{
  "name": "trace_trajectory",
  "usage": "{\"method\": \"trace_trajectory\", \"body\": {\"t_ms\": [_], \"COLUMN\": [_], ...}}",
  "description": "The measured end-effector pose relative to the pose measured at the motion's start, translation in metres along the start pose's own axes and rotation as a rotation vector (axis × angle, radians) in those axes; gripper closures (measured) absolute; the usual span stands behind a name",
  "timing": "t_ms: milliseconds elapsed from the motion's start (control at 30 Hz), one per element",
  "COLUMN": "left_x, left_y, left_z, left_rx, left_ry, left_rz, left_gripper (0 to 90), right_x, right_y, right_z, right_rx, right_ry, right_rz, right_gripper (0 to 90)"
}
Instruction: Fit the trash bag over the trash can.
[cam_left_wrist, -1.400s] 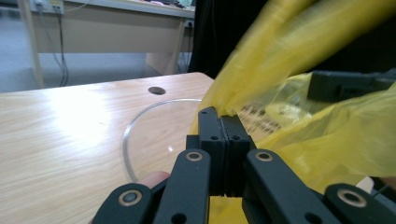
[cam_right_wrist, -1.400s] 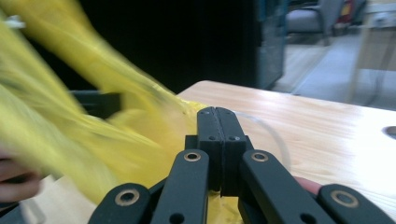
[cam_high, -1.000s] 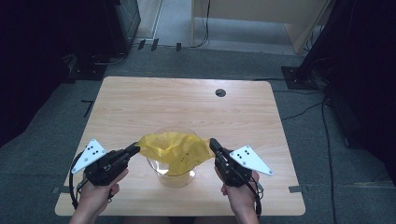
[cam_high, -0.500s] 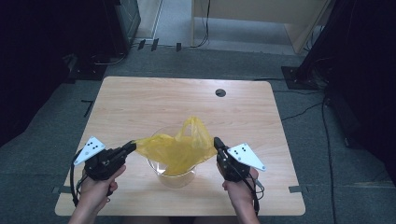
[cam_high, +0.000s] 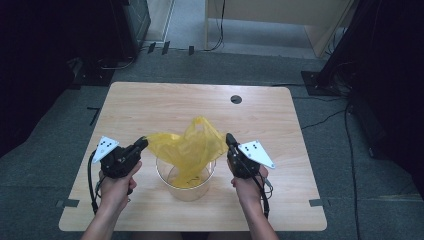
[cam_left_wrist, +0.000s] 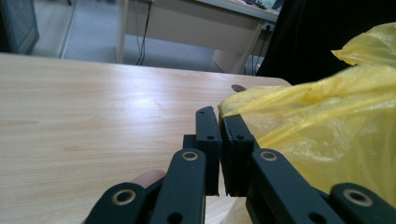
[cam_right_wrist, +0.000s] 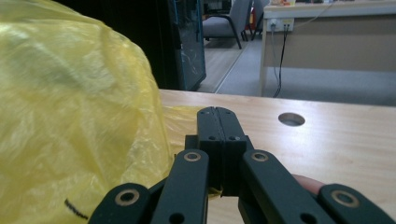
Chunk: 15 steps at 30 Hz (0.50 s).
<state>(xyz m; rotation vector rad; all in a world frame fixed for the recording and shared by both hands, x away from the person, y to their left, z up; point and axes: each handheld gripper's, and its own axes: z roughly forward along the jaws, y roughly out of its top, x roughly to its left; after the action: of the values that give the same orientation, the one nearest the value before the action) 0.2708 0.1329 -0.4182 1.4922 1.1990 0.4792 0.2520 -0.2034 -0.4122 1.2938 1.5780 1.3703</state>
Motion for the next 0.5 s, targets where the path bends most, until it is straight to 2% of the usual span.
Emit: {"method": "trace_trajectory", "body": {"t_ms": [133, 167, 200, 300, 433, 500], "left_x": [0.007, 0.007, 0.008, 0.007, 0.007, 0.005], "left_y": [-0.013, -0.013, -0.019, -0.025, -0.028, -0.031], "left_z": [0.014, 0.014, 0.016, 0.019, 0.021, 0.019], "left_rx": [0.070, 0.070, 0.099, 0.141, 0.163, 0.164], "left_ry": [-0.042, -0.042, -0.065, -0.079, -0.089, -0.099], "left_rz": [-0.087, -0.087, -0.098, -0.094, -0.106, -0.091], "left_gripper": [88.9, 89.2, 89.4, 89.3, 89.2, 89.0], "right_x": [-0.001, -0.001, 0.000, 0.001, 0.003, 0.004], "right_y": [-0.009, -0.009, -0.017, -0.025, -0.030, -0.032], "right_z": [0.014, 0.014, 0.016, 0.015, 0.016, 0.016], "right_rx": [0.058, 0.058, 0.080, 0.094, 0.113, 0.128], "right_ry": [-0.006, -0.006, -0.001, 0.006, 0.016, 0.033], "right_rz": [0.011, 0.011, 0.003, -0.008, -0.015, -0.006], "right_gripper": [90.0, 90.0, 90.0, 90.0, 90.0, 90.0]}}
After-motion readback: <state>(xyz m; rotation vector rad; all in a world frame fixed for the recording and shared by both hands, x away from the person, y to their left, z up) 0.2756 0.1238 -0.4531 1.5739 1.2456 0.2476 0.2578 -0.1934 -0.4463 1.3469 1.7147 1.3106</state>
